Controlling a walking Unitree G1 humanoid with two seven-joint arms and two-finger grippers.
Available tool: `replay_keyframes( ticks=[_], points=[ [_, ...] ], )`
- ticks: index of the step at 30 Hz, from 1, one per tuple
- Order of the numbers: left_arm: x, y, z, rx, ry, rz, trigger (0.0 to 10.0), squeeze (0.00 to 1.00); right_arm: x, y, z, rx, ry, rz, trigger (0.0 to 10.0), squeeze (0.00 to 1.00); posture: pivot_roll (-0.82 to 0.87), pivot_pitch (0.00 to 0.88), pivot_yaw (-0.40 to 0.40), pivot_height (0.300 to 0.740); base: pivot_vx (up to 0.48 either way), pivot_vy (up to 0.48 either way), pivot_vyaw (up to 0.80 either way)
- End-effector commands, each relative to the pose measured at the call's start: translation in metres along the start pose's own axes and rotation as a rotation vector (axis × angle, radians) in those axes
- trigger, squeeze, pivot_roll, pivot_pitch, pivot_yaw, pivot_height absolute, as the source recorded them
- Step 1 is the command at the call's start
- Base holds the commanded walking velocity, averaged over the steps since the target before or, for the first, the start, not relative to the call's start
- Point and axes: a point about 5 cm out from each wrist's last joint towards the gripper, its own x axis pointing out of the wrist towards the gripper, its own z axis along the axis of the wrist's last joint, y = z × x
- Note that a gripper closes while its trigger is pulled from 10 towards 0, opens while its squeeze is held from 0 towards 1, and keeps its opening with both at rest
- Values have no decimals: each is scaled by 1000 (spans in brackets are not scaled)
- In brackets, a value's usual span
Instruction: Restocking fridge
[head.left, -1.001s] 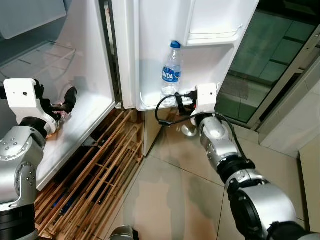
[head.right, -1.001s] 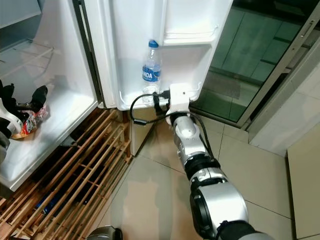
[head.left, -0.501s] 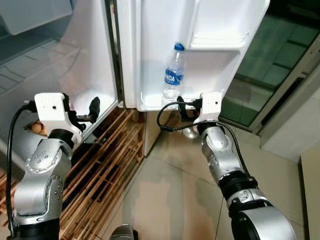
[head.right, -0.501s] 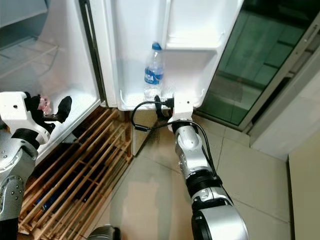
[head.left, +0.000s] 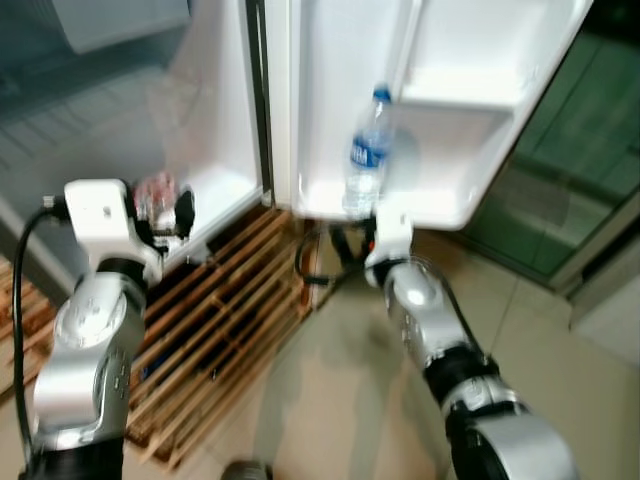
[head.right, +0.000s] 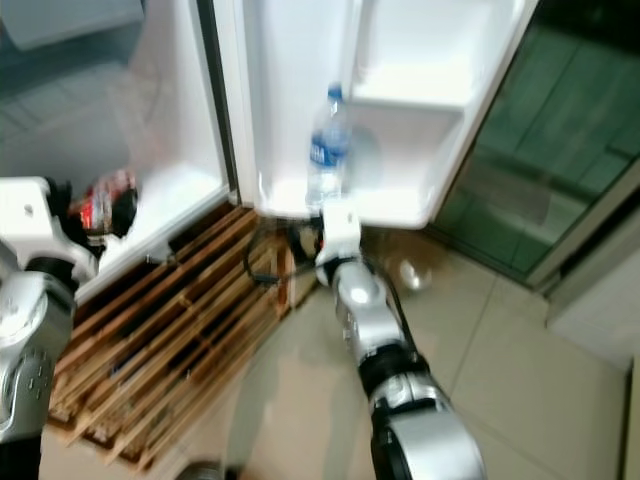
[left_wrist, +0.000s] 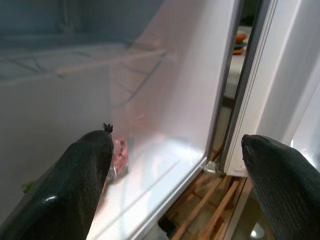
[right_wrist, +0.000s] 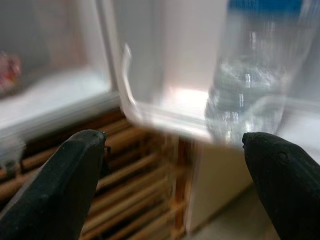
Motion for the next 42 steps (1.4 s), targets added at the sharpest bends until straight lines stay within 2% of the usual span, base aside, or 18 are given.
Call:
replay_keyframes(
  ticks=[1,6,18,23,27,35,42],
  points=[
    [3,-2,1,-5,-14,-26,10000,0,-1,2,13,-24,-73,-33,10000,0,155,0,-1,740,480,0,0],
    [7,-20,0,-10,-10,-97,10000,0,-11,1,-5,-17,-25,-54,10000,0,143,0,17,740,480,0,0],
    [3,-17,0,17,6,-139,10000,0,-17,5,-13,-9,12,-66,10000,0,157,7,45,740,475,0,0],
    [-1,-16,0,20,10,-149,10000,0,-24,6,-26,-3,59,-59,10000,0,167,13,43,740,0,0,0],
    [-4,-11,0,33,19,-142,10000,0,-30,13,-39,22,118,-37,10000,0,173,18,45,740,0,0,0],
    [-6,-9,2,44,22,-149,10000,0,-37,23,-48,67,151,-10,10000,0,176,24,52,740,0,0,0],
    [-7,-11,2,50,34,-166,10000,0,-35,18,-62,83,219,-33,10000,0,182,37,66,740,0,0,0]
  ],
)
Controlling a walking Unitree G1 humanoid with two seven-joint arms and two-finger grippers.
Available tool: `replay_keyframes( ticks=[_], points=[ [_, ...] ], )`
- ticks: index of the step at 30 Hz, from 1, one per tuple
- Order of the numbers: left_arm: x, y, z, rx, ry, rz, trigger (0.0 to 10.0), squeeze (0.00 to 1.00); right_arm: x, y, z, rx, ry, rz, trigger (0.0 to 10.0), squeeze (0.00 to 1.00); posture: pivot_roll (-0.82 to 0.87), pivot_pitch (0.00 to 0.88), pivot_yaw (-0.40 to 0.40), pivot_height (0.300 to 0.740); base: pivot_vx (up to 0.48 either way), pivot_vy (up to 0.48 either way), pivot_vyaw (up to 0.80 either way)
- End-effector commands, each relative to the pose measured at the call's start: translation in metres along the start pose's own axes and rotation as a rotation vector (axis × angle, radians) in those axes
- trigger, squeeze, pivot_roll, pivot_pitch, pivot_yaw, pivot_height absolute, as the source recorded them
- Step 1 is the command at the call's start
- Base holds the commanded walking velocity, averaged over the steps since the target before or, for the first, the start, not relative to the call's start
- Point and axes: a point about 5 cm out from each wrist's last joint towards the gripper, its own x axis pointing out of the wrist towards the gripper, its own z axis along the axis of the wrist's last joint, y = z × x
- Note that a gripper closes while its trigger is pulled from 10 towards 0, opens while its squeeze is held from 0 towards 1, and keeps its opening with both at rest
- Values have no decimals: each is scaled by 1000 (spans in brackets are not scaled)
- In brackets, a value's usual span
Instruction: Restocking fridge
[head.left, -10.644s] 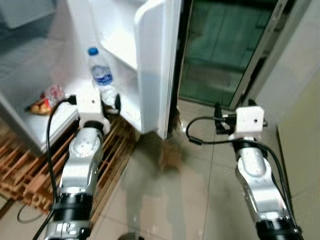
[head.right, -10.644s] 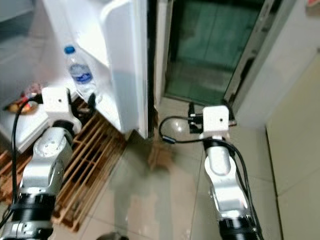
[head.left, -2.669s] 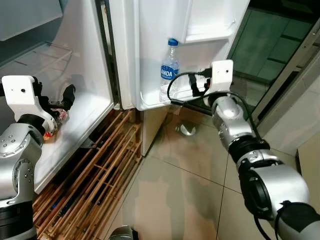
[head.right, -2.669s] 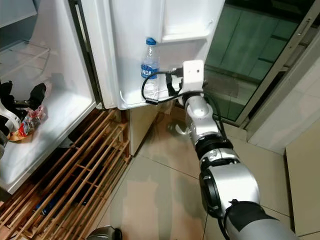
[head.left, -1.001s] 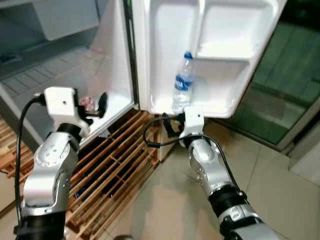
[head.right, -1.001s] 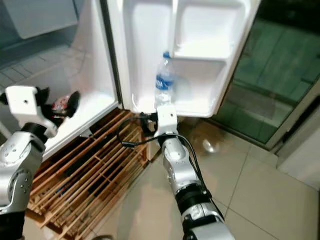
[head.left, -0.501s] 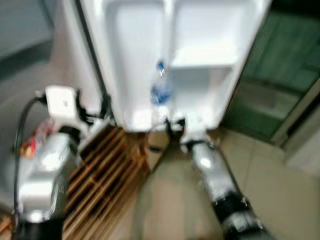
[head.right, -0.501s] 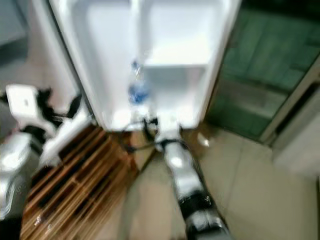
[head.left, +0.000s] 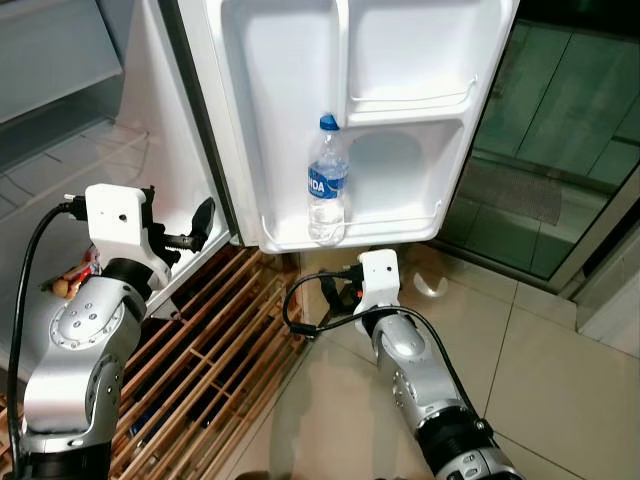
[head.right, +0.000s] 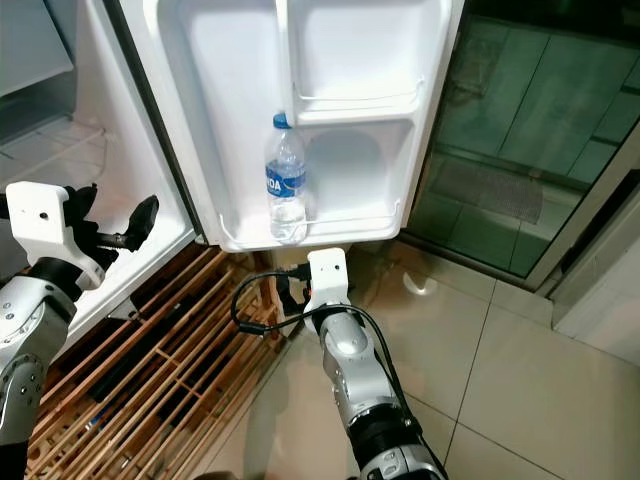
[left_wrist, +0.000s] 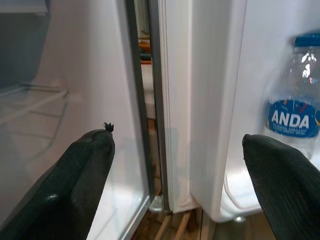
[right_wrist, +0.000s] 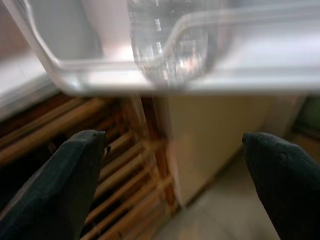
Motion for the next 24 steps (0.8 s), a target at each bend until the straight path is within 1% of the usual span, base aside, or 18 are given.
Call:
replay_keyframes(
  ticks=[1,3,5,9,10,15,18,24],
  points=[
    [-1,-1,3,11,2,-18,10000,0,3,-2,-6,3,36,-12,10000,0,186,41,69,740,0,0,0],
    [-3,0,4,18,6,-21,10000,0,6,-1,-6,-20,42,-1,10000,0,196,51,78,740,0,0,0],
    [-5,2,4,27,11,-20,10000,0,10,1,-4,-69,41,18,10000,0,204,56,81,740,0,0,0],
    [-7,4,6,34,14,-18,10000,0,14,3,0,-95,39,27,10000,0,220,63,84,740,0,0,0],
    [-9,5,6,39,16,-14,10000,0,18,2,4,-108,34,26,10000,0,229,65,82,740,0,0,0],
    [-11,6,8,44,16,-7,10000,0,26,0,18,-165,-5,28,10000,0,236,70,78,740,0,0,0],
    [-13,7,7,45,22,-2,10000,0,29,-4,26,-178,-21,19,10000,0,238,78,79,740,0,0,0],
    [-15,5,6,43,34,-9,10000,0,33,-11,30,-169,-10,-3,10000,0,240,87,85,740,0,0,0]
  ],
)
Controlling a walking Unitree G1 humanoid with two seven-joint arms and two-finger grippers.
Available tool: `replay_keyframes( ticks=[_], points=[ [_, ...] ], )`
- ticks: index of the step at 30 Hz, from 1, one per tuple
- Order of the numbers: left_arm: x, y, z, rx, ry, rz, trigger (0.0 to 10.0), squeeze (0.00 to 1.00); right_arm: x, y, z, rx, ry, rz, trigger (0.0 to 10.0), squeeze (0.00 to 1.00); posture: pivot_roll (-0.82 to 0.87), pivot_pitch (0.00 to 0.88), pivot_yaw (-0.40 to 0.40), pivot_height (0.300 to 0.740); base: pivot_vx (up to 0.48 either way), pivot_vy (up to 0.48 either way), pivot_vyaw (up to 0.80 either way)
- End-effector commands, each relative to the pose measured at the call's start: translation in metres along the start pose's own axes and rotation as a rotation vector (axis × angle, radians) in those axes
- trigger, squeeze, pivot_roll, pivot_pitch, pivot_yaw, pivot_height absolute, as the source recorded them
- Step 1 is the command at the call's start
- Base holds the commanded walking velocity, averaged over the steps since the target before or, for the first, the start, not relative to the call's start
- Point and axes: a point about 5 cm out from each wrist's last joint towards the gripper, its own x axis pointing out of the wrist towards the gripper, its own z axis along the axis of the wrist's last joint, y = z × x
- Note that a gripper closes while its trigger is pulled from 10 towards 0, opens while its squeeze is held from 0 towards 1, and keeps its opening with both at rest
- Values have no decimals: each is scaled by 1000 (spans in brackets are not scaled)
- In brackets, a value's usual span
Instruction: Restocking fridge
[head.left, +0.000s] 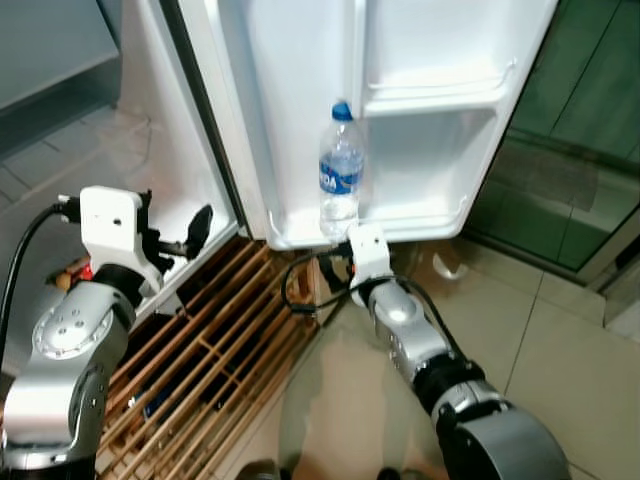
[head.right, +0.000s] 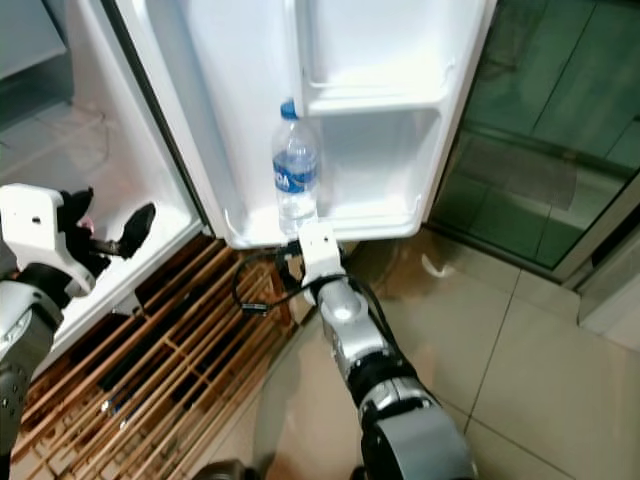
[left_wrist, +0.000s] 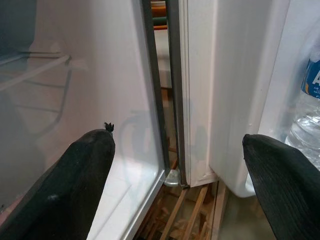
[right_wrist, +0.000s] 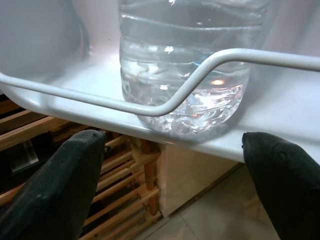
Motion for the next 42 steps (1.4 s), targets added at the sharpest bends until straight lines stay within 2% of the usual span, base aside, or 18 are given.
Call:
replay_keyframes(
  ticks=[1,9,13,20,22,26,31,34,37,41,42],
  points=[
    [-4,2,4,12,-7,7,10000,0,0,-1,-3,16,19,-9,10000,0,240,87,85,740,0,0,0],
    [-4,2,5,21,1,1,10000,0,2,-10,-4,48,62,-52,10000,0,259,92,90,740,0,0,0],
    [-5,3,5,24,4,3,10000,0,6,-9,5,62,31,-55,10000,0,259,90,87,740,0,0,0],
    [-3,1,3,11,1,8,10000,0,4,-2,8,67,-34,-45,10000,0,233,69,59,740,0,0,0],
    [0,-1,-1,8,6,9,10000,0,-2,-2,5,65,-90,-47,10000,0,210,49,44,740,0,0,0],
    [4,-6,-6,8,8,2,10000,0,-9,-4,2,75,-125,-55,10000,0,169,23,36,740,0,0,0],
    [18,-24,-13,-22,-3,-36,10000,0,-31,-7,1,68,-194,-65,10000,0,94,0,44,740,0,0,0],
    [34,-37,-14,-37,-17,-89,10000,0,-34,-16,3,68,-207,-97,10000,0,47,0,57,740,0,0,0],
    [44,-45,-13,-45,-32,-118,10000,0,-40,-27,4,71,-207,-132,10000,0,36,0,59,740,0,0,0],
    [48,-40,-15,-31,-48,-87,10000,0,-62,-44,1,71,-215,-180,10000,0,33,0,60,740,0,0,0],
    [48,-40,-15,-31,-48,-87,10000,0,-62,-44,1,71,-215,-180,10000,0,33,0,60,740,0,0,0]
  ],
)
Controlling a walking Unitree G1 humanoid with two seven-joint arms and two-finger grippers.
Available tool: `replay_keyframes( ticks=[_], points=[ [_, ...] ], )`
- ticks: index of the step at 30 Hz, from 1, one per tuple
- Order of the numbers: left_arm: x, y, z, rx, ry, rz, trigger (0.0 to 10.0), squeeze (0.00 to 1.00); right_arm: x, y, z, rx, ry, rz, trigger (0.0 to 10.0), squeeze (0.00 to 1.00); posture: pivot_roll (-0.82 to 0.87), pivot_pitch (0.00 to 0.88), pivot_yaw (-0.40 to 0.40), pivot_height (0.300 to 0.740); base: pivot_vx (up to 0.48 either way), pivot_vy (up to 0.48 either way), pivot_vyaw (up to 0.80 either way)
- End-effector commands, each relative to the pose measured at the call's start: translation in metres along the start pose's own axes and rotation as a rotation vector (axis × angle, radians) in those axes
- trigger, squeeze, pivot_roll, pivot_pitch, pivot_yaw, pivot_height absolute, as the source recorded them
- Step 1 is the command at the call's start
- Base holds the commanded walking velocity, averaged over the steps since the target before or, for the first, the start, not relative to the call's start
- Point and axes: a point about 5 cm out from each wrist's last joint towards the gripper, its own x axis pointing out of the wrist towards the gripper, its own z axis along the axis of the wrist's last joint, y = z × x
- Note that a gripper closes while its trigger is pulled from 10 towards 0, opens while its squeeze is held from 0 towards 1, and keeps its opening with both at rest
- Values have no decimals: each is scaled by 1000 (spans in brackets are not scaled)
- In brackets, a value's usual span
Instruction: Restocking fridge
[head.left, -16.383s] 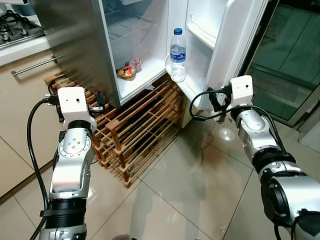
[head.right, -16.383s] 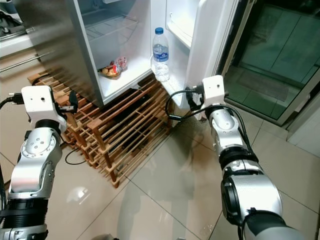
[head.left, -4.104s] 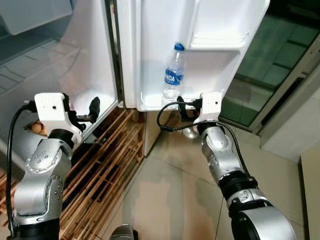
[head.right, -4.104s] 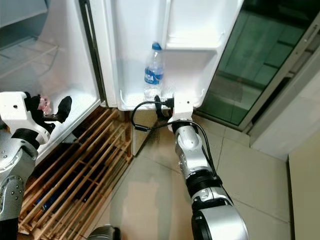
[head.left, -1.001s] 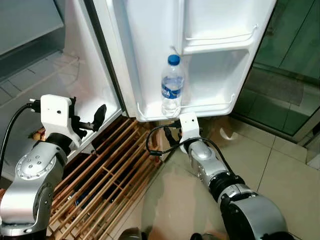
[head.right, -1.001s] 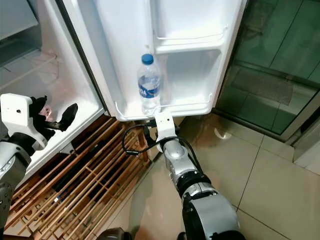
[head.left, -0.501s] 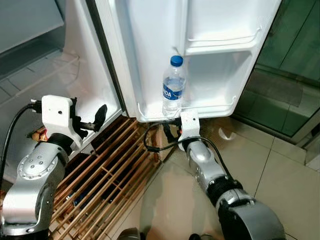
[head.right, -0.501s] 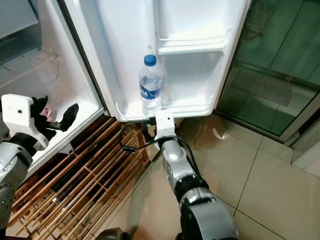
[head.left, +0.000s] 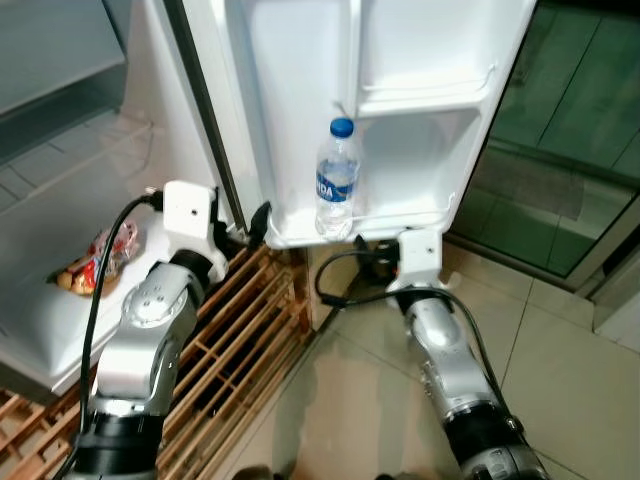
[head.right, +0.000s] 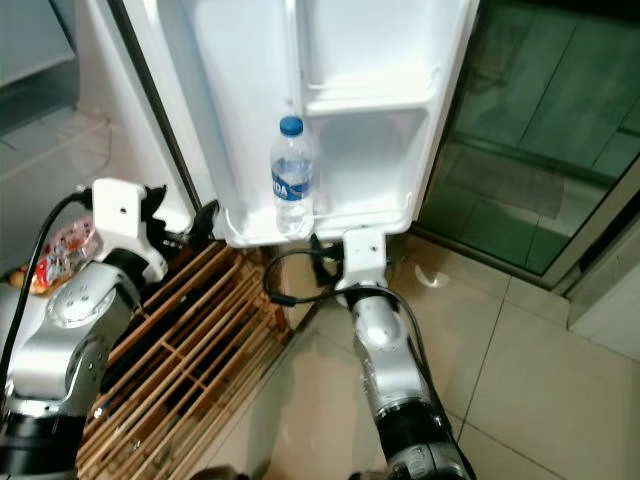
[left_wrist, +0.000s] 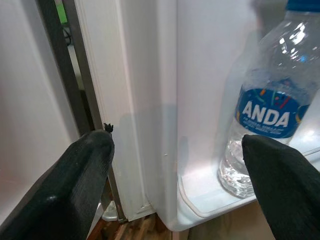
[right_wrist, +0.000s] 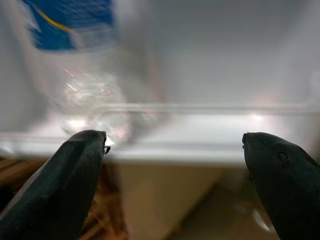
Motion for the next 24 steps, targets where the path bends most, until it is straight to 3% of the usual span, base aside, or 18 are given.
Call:
replay_keyframes(
  ticks=[1,4,6,8,10,16,21,24],
  points=[
    [0,8,1,15,-8,41,10000,0,-1,-7,10,-3,-26,-10,10000,0,33,0,58,740,0,0,0],
    [-3,18,-5,-11,-6,101,10000,0,-2,-20,14,5,-34,-65,10000,0,30,0,53,740,0,0,0],
    [-3,18,-5,-11,-6,101,10000,0,-2,-20,14,5,-34,-65,10000,0,30,0,53,740,0,0,0],
    [-8,29,-19,-157,14,196,10000,0,5,-22,25,25,-56,-90,10000,0,36,0,41,740,-214,0,659],
    [-8,29,-21,-193,12,211,10000,0,7,-22,27,30,-59,-92,10000,0,40,0,37,740,-428,0,738],
    [-5,19,-11,-155,-65,147,10000,0,19,-14,37,3,-69,-35,10000,0,54,0,13,740,-477,0,731],
    [-7,14,-9,-140,-83,112,10000,0,21,-16,38,-6,-67,-30,10000,0,52,0,9,740,-480,0,731],
    [-6,3,-8,-109,-91,32,10000,0,20,-19,36,-12,-54,-36,10000,0,49,0,3,740,-480,0,721]
  ],
)
